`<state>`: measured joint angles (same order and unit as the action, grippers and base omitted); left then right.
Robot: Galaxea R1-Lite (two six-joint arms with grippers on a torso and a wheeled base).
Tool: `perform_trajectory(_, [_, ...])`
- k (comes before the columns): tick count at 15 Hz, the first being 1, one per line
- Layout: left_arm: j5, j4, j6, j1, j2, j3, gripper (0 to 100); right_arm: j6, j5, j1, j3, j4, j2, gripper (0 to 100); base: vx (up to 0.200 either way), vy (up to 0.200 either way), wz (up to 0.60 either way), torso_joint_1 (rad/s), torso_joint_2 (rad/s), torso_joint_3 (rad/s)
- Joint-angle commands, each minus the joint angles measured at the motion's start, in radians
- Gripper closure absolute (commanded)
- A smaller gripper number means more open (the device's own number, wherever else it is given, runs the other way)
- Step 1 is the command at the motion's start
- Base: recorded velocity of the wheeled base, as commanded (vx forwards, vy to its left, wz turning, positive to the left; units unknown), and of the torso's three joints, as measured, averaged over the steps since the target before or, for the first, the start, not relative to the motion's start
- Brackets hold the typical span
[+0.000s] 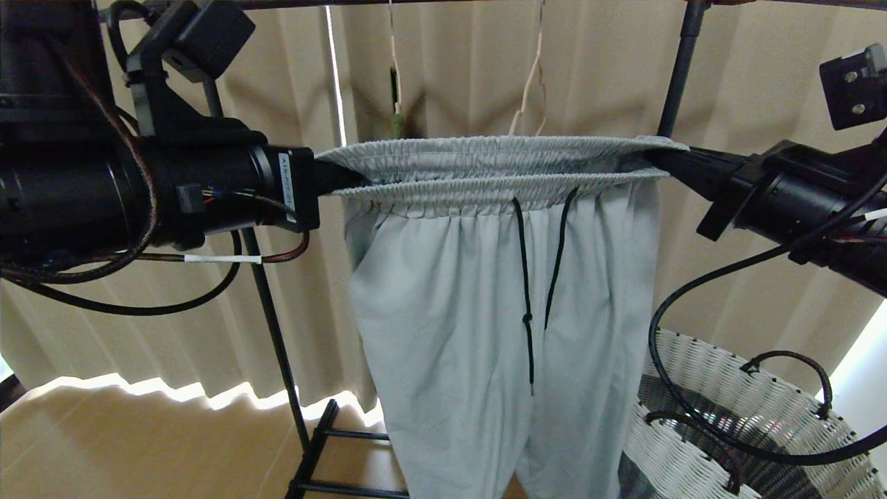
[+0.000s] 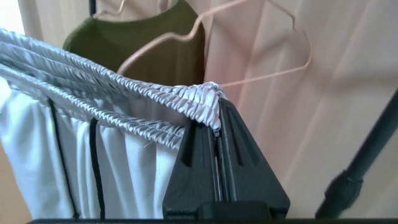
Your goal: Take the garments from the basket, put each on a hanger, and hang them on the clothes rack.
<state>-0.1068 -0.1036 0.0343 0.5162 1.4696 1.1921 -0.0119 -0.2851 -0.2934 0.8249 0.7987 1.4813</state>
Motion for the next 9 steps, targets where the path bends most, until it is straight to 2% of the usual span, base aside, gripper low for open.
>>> perform_trajectory(1, [-0.001,-0.002,0.003,0.005,-0.028,-0.022,100,-0.005,0.000,0.017,-0.021,0.000,0.005,100,0.000,0.000,0.00,0.000,0.00,0.000])
perform_trajectory(9, [0.012,-0.038,0.024,0.008,-0.048,-0.043,100,-0.030,0.000,0.011,0.019,-0.009,0.011,100,0.000,0.000,0.00,0.000,0.00,0.000])
